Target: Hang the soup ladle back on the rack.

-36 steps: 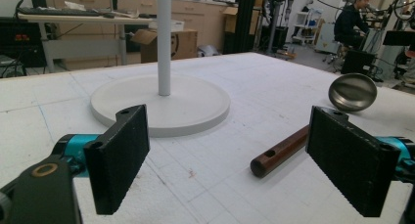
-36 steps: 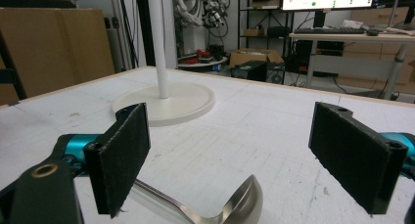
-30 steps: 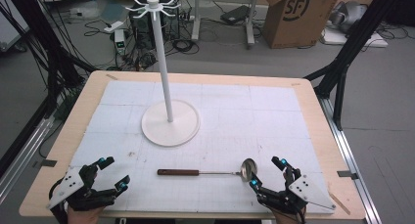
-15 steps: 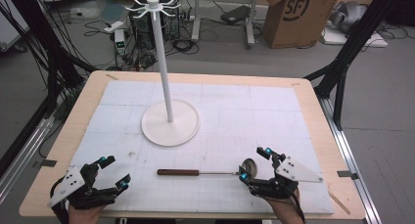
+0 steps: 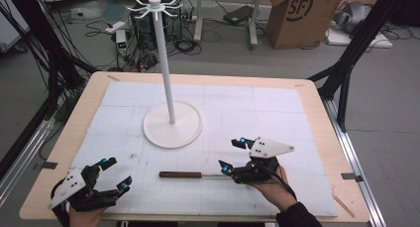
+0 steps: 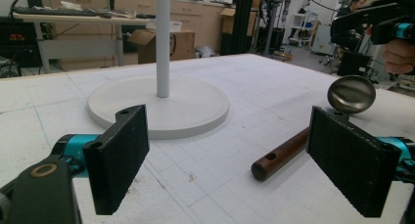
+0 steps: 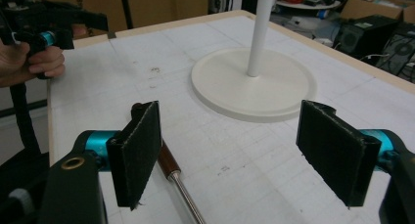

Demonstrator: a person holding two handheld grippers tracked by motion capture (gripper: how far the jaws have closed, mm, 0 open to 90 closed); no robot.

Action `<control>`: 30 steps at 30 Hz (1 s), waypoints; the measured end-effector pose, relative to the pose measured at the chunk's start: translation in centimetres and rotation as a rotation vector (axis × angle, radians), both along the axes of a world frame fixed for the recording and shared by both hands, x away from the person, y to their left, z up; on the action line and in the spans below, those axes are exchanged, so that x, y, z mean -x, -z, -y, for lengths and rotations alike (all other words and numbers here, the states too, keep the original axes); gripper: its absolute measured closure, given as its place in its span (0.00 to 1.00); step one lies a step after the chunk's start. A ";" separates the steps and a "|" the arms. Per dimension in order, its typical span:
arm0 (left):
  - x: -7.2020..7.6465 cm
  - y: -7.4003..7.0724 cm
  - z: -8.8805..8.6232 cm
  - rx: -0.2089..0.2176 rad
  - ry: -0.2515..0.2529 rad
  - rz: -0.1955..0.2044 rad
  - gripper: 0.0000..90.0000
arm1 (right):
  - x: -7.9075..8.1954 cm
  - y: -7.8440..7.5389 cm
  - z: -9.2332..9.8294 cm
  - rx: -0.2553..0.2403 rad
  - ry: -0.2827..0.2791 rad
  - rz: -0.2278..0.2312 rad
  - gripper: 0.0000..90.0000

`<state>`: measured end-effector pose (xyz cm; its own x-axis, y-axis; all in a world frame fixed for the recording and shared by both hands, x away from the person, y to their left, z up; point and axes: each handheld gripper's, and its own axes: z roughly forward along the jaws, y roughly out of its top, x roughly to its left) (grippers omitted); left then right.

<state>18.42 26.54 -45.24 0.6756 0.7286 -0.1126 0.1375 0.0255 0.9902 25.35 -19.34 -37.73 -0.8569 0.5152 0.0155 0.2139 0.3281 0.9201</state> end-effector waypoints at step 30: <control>-0.2 0.0 0.2 0.010 0.013 0.000 0.19 | -4.0 2.6 -8.8 0.393 -0.286 -0.192 0.38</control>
<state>18.63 26.38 -45.24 0.6847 0.7189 -0.1197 0.1377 0.0336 0.9899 29.35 -10.51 -40.35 -0.9649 0.2596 0.0390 0.2183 0.7107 0.6687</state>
